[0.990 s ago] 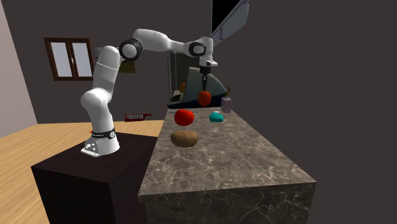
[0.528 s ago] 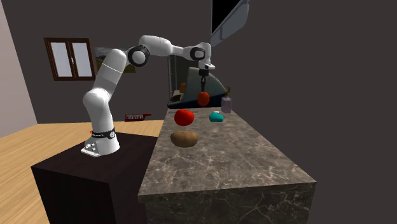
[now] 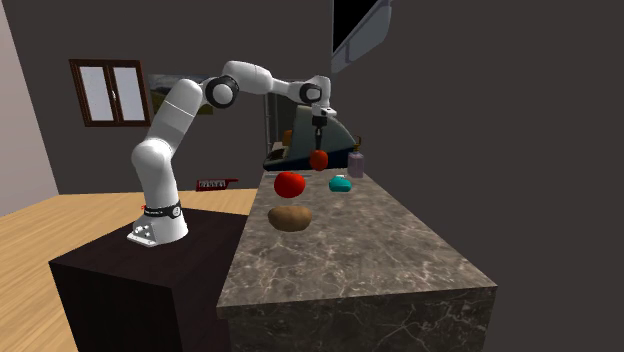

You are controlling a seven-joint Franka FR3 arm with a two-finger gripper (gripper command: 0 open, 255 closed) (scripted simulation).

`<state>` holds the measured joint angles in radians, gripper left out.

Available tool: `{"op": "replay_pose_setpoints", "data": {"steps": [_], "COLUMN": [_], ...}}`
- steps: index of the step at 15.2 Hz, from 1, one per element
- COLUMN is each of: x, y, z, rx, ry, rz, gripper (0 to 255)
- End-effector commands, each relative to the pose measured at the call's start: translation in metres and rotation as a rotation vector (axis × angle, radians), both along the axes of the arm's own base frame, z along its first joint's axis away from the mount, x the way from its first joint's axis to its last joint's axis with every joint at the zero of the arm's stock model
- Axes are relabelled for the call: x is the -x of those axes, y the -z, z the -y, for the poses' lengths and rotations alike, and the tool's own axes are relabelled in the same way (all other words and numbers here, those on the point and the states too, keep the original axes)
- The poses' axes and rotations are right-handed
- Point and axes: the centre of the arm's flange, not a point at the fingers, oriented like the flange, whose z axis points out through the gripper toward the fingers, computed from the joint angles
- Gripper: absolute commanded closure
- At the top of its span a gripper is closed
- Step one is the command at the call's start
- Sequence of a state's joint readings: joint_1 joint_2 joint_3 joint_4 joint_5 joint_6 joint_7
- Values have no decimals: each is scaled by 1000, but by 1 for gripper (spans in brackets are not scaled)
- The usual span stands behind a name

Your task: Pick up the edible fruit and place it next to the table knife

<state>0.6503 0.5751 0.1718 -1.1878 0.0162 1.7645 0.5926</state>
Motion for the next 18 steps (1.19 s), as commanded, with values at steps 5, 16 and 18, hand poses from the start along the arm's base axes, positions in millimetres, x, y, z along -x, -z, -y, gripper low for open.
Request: {"op": "replay_pose_setpoints", "data": {"steps": [5, 16, 18], "x": [-1, -1, -1], "y": [32, 47, 47], "z": [0, 0, 0], "rx": [-1, -1, -1], "ry": [0, 0, 0], "rz": [1, 1, 1], "gripper": [255, 255, 0]}}
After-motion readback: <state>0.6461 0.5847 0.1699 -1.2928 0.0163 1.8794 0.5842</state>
